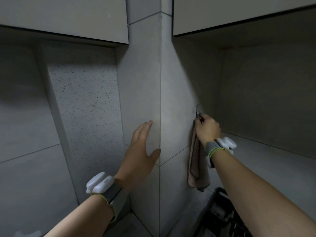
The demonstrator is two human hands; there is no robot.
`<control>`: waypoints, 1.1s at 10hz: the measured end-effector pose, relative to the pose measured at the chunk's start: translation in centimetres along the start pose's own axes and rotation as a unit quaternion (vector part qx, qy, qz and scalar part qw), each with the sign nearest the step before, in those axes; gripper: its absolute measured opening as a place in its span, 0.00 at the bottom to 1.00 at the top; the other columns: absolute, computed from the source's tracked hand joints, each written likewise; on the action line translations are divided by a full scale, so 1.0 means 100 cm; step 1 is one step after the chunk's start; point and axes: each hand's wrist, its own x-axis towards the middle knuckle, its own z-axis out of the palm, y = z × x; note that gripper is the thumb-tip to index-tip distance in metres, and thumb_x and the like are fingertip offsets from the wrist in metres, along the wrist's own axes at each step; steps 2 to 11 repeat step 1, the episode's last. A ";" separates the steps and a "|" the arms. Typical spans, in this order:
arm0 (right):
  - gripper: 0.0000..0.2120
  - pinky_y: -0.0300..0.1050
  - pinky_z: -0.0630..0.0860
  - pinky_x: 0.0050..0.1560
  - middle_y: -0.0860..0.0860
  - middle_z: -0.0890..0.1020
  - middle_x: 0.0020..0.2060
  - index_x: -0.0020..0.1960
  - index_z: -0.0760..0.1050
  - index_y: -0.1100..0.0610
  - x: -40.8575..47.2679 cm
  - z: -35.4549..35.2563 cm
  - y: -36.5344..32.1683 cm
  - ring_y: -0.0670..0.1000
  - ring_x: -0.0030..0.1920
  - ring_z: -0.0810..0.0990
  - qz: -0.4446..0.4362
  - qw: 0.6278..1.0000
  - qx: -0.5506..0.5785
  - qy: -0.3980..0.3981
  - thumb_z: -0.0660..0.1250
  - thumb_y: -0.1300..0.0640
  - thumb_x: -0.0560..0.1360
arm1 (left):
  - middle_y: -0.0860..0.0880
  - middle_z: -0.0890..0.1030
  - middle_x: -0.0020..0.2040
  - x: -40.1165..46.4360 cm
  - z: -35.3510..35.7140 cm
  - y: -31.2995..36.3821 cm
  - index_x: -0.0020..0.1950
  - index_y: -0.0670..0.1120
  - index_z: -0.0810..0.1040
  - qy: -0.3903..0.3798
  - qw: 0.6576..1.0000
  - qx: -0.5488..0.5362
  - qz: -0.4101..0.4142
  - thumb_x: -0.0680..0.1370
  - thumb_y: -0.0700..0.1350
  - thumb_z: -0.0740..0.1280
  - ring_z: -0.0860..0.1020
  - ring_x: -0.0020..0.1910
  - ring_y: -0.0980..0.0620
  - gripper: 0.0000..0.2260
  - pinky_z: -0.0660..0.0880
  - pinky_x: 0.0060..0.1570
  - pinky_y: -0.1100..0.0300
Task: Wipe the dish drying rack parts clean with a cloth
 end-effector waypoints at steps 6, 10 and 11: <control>0.15 0.53 0.75 0.55 0.63 0.80 0.56 0.62 0.78 0.58 -0.012 0.005 0.009 0.65 0.57 0.78 0.000 0.999 0.036 0.001 0.66 0.54 0.77 | 0.59 0.70 0.68 -0.009 -0.012 0.001 0.75 0.55 0.66 0.011 0.998 -0.014 -0.062 0.80 0.47 0.69 0.71 0.64 0.60 0.25 0.71 0.66 0.59; 0.15 0.53 0.75 0.55 0.63 0.80 0.56 0.62 0.78 0.58 -0.012 0.005 0.009 0.65 0.57 0.78 0.000 0.999 0.036 0.001 0.66 0.54 0.77 | 0.59 0.70 0.68 -0.009 -0.012 0.001 0.75 0.55 0.66 0.011 0.998 -0.014 -0.062 0.80 0.47 0.69 0.71 0.64 0.60 0.25 0.71 0.66 0.59; 0.15 0.53 0.75 0.55 0.63 0.80 0.56 0.62 0.78 0.58 -0.012 0.005 0.009 0.65 0.57 0.78 0.000 0.999 0.036 0.001 0.66 0.54 0.77 | 0.59 0.70 0.68 -0.009 -0.012 0.001 0.75 0.55 0.66 0.011 0.998 -0.014 -0.062 0.80 0.47 0.69 0.71 0.64 0.60 0.25 0.71 0.66 0.59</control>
